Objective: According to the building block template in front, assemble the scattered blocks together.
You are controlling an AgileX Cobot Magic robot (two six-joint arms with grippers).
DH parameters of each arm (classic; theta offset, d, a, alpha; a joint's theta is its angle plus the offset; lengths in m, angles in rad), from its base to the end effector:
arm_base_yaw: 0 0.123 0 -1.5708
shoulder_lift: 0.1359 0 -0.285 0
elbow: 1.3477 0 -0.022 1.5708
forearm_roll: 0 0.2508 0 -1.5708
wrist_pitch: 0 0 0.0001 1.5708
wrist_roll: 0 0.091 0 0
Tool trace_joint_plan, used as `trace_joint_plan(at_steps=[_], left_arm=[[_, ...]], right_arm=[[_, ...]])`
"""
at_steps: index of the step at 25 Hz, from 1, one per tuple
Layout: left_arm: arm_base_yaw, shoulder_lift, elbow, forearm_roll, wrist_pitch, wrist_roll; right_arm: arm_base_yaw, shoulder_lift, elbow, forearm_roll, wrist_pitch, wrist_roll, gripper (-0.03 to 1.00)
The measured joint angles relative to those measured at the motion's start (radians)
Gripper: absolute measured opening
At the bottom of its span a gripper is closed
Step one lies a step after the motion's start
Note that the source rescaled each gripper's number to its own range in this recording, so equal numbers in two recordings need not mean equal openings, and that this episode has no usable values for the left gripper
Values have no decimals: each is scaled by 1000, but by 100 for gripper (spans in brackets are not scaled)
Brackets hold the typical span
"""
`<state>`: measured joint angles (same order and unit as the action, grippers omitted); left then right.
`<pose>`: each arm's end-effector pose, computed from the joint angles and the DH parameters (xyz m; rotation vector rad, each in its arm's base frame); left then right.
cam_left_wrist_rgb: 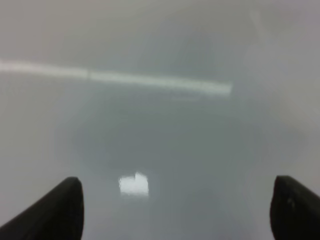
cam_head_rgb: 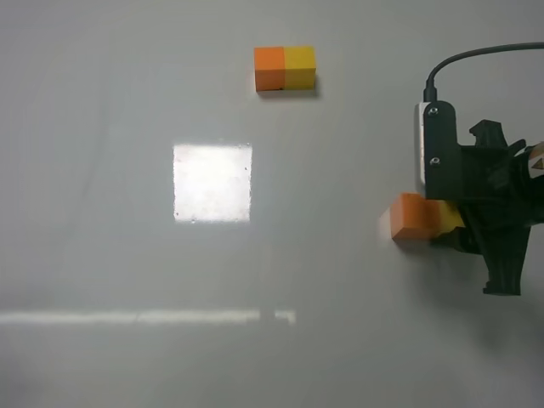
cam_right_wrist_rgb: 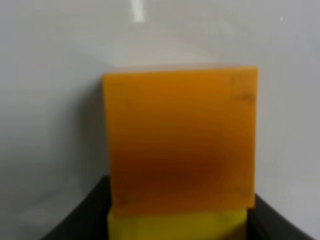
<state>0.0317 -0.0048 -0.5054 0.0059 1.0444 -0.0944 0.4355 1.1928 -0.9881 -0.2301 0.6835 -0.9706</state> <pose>-0.0056 0.0003 0.2801 -0.1274 2.0139 -0.0328 0.2293 0.0922 0.3282 -1.6647 1.7410 -0.5109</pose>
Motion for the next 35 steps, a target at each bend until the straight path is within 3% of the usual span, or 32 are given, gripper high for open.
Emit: trace_joint_plan(at_steps=[9, 10, 14, 16, 19, 26, 28, 31, 35], left_arm=[[0, 0, 0, 0, 0, 0], [0, 0, 0, 0, 0, 0], [0, 0, 0, 0, 0, 0], [0, 0, 0, 0, 0, 0], [0, 0, 0, 0, 0, 0], [0, 0, 0, 0, 0, 0], [0, 0, 0, 0, 0, 0], [0, 0, 0, 0, 0, -1], [0, 0, 0, 0, 0, -1]], right_arm=[[2, 11, -5, 51, -23, -16, 2], [2, 12, -5, 58, -23, -16, 9], [2, 11, -5, 73, -25, -22, 53], [2, 10, -5, 77, -25, -40, 61], [2, 9, -5, 81, -29, -57, 66], [2, 9, -5, 103, -55, -78, 66], [2, 9, -5, 105, -56, -82, 62], [2, 9, -5, 106, -59, -92, 47], [2, 10, -5, 106, -58, -95, 15]])
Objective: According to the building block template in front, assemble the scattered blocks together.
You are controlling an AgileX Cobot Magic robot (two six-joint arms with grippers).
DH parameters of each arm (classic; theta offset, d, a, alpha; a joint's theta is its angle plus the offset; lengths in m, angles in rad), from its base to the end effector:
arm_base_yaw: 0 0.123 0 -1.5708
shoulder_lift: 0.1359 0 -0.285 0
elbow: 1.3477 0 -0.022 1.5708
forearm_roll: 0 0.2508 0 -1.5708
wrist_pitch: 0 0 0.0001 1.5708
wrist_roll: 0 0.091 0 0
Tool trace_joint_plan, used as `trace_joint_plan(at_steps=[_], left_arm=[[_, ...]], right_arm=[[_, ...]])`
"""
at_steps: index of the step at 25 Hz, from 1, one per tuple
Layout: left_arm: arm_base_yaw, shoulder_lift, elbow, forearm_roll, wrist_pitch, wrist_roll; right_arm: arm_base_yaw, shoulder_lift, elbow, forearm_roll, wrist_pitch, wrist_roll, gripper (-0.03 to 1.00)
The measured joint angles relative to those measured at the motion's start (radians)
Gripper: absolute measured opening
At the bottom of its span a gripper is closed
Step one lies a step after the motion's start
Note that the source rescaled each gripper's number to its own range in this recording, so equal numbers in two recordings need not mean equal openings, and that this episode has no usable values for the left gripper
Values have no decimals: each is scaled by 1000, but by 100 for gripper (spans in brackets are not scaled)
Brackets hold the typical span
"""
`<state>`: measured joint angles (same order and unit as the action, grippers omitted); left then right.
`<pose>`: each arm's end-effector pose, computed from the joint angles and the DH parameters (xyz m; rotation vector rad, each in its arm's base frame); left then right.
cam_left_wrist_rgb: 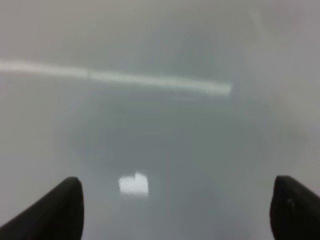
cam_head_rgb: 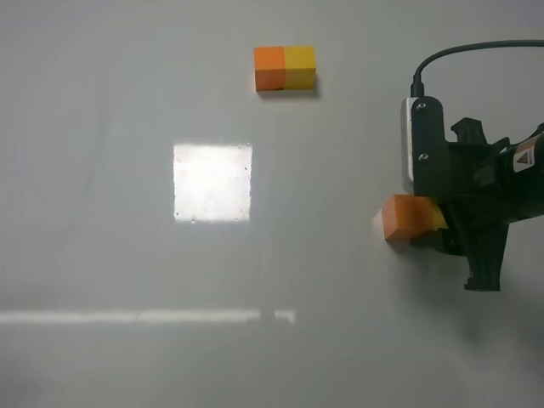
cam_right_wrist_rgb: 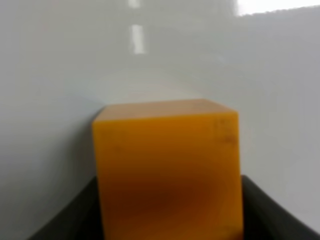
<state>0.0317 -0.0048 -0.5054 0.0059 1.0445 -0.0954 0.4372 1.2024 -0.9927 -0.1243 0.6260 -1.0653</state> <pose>-0.0056 0.0003 0.2801 -0.1284 2.0140 -0.0334 0.2316 0.1010 0.3299 -1.6671 1.6658 -0.4482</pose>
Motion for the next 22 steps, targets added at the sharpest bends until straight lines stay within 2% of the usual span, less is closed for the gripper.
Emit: trace_joint_plan(at_steps=[2, 10, 17, 22], left_arm=[[0, 0, 0, 0, 0, 0], [0, 0, 0, 0, 0, 0], [0, 0, 0, 0, 0, 0], [0, 0, 0, 0, 0, 0]], right_arm=[[0, 1, 1, 0, 5, -1, 2], [0, 3, 1, 1, 6, -2, 2], [2, 13, -27, 64, 37, -5, 1], [73, 13, -60, 34, 74, 21, 1]])
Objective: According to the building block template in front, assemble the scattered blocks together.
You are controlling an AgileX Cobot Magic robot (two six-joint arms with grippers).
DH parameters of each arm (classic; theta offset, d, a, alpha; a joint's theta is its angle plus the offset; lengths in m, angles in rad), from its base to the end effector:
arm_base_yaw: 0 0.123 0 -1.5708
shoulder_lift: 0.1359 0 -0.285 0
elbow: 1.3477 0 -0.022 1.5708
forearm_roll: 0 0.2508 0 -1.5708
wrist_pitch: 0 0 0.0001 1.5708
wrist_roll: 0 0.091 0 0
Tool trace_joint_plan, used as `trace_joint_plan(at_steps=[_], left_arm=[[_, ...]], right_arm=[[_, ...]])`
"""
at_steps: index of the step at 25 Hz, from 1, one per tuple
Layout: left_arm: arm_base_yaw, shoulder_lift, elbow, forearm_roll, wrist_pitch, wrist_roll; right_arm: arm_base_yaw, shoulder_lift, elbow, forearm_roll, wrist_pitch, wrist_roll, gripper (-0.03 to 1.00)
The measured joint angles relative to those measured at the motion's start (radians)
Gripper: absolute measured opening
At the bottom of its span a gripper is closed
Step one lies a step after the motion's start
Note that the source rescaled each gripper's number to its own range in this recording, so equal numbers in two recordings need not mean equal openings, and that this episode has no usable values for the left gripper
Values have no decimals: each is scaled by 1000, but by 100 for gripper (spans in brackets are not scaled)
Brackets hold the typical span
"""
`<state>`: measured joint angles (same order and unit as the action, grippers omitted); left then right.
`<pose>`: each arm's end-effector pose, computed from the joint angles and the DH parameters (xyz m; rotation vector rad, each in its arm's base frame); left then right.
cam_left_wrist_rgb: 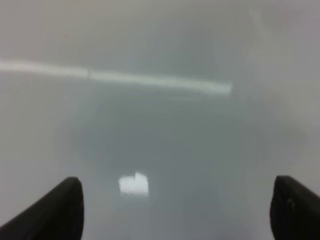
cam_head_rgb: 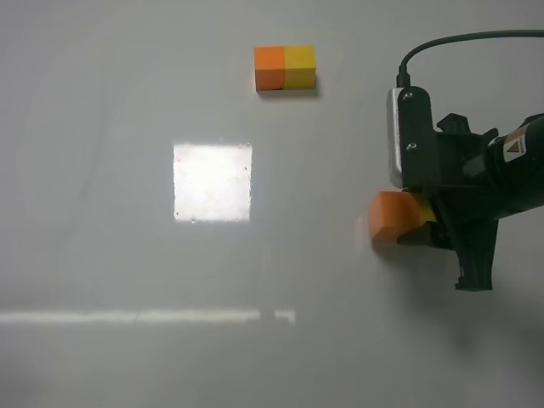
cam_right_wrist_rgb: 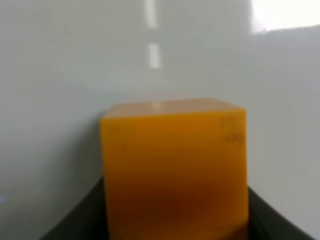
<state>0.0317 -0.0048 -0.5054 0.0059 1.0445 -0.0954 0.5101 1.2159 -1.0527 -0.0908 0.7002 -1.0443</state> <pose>-0.0056 0.0003 0.2801 -0.1284 2.0140 -0.0334 0.2249 0.1197 0.3405 -1.7016 1.6537 -0.3631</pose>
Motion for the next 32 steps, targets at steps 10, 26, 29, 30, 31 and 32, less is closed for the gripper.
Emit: trace_joint_plan(at_steps=[10, 26, 29, 30, 31, 32], left_arm=[[0, 0, 0, 3, 0, 0], [0, 0, 0, 3, 0, 0], [0, 0, 0, 3, 0, 0], [0, 0, 0, 3, 0, 0], [0, 0, 0, 3, 0, 0], [0, 0, 0, 4, 0, 0]], right_arm=[[136, 52, -182, -14, 49, 198, 1], [329, 398, -492, -286, 208, 394, 1], [329, 413, -500, -291, 184, 395, 1], [329, 416, -500, -292, 175, 395, 1], [329, 419, -500, -295, 169, 395, 1], [329, 424, -500, -297, 165, 395, 1]])
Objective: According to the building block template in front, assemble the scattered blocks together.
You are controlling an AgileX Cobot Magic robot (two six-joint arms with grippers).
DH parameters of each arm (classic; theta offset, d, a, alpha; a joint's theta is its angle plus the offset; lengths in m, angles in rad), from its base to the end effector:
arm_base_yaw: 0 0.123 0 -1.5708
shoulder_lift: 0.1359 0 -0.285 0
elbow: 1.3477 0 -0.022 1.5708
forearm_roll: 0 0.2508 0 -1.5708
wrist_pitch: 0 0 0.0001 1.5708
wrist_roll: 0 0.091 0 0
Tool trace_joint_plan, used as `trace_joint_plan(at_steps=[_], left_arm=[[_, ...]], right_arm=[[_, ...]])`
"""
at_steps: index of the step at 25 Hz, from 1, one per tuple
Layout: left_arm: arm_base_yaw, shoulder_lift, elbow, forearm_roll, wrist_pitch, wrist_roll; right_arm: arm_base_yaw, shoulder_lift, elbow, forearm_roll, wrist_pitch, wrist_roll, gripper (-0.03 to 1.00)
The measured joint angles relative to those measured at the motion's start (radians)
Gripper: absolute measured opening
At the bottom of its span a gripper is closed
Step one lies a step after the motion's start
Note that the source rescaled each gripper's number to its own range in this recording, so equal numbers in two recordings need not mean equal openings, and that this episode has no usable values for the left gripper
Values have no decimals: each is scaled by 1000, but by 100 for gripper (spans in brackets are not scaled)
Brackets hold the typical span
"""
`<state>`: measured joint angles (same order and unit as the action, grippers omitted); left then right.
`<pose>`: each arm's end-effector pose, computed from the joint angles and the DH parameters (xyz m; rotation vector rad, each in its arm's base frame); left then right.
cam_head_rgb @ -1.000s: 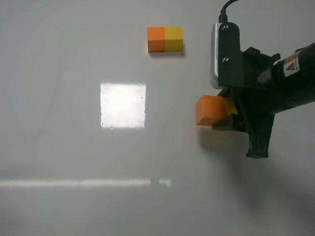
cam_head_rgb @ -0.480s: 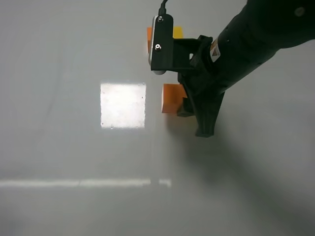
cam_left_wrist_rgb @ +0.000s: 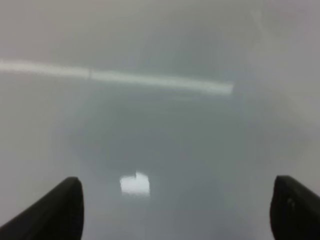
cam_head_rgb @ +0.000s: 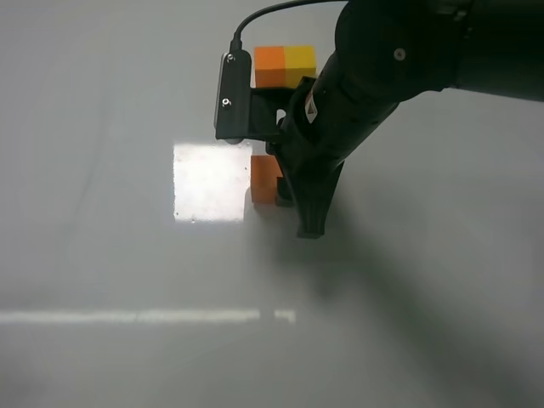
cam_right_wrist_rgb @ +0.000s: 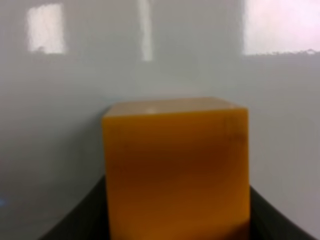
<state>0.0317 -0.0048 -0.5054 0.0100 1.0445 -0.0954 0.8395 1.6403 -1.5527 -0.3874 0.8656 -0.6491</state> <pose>-0.0056 0.0006 0.2801 -0.1286 2.0139 -0.0286 0.2651 0.2563 0.3597 -1.7393 1.6347 -0.3816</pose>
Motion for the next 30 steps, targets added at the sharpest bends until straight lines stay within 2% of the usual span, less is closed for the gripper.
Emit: trace_joint_plan(at_steps=[18, 20, 23, 25, 27, 30], left_arm=[[0, 0, 0, 0, 0, 0], [0, 0, 0, 0, 0, 1], [0, 0, 0, 0, 0, 1], [0, 0, 0, 0, 0, 1], [0, 0, 0, 0, 0, 1], [0, 0, 0, 0, 0, 1]], right_arm=[[5, 24, -7, -10, -4, 44, 2], [5, 23, -7, -10, -4, 46, 12], [5, 17, -7, -10, -3, 29, 42], [5, 6, -7, -8, -3, 19, 53], [10, -13, -7, -5, -1, 10, 58], [40, -53, -7, -1, 5, 9, 61]])
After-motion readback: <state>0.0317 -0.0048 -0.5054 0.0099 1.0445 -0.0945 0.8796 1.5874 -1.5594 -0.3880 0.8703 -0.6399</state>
